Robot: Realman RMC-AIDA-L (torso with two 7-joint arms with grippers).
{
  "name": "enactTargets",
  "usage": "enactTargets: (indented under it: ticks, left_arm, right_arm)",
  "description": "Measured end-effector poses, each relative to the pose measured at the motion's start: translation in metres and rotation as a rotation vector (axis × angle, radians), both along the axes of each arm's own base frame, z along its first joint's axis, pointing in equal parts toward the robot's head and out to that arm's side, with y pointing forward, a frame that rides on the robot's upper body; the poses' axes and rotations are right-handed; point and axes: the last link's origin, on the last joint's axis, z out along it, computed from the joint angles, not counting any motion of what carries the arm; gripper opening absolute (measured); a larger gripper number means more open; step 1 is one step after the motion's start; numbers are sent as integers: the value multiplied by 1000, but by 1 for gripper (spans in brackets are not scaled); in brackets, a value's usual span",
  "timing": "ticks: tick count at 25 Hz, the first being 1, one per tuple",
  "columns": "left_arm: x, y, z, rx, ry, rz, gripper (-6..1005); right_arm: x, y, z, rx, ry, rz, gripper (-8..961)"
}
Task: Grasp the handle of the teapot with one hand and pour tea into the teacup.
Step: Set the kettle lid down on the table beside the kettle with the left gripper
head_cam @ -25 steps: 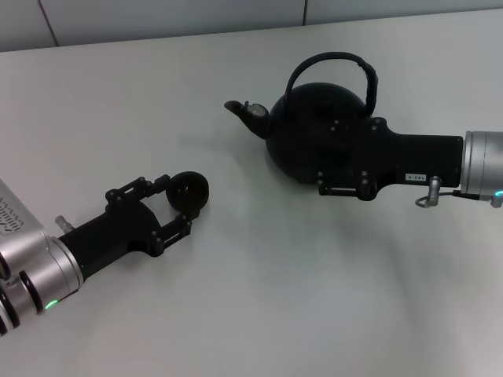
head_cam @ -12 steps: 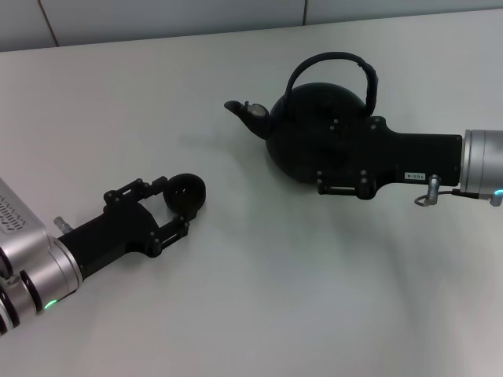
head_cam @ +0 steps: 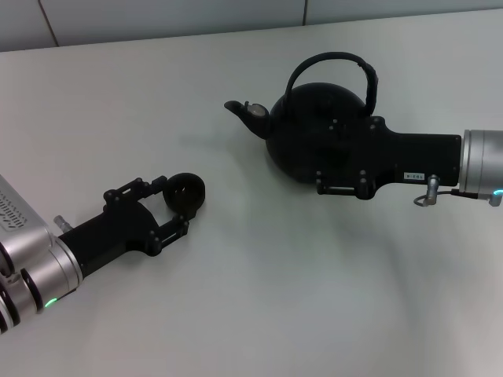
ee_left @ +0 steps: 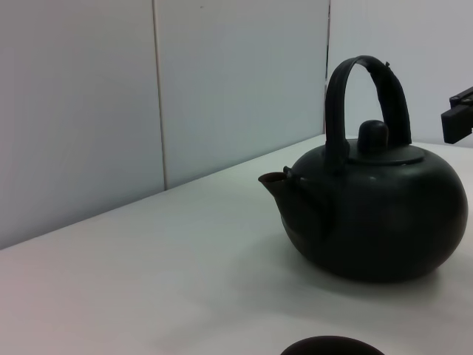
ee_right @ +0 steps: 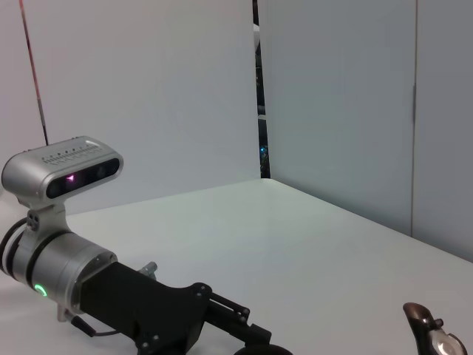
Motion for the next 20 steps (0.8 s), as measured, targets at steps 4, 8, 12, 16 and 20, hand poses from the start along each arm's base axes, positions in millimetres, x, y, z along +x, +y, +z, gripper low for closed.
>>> enactTargets:
  ticks: [4,8,12,16,20]
  left_arm:
    - [0,0,0,0,1,1,640]
    - [0,1,1,-1,-5,8,704]
    - [0,2,2,2,-6,11,767]
    - [-1,2,2,3,-7,13,799]
    - [-1,3,4,6,-5,13,799]
  right_arm:
    - [0,0,0,0,0,1,663]
    - [-1,1,0,0,0,3,663]
    - [-1,1,0,0,0,3,664]
    - [-1,1,0,2,-2,1,663]
    - [0,2,0,6,-5,-4,663]
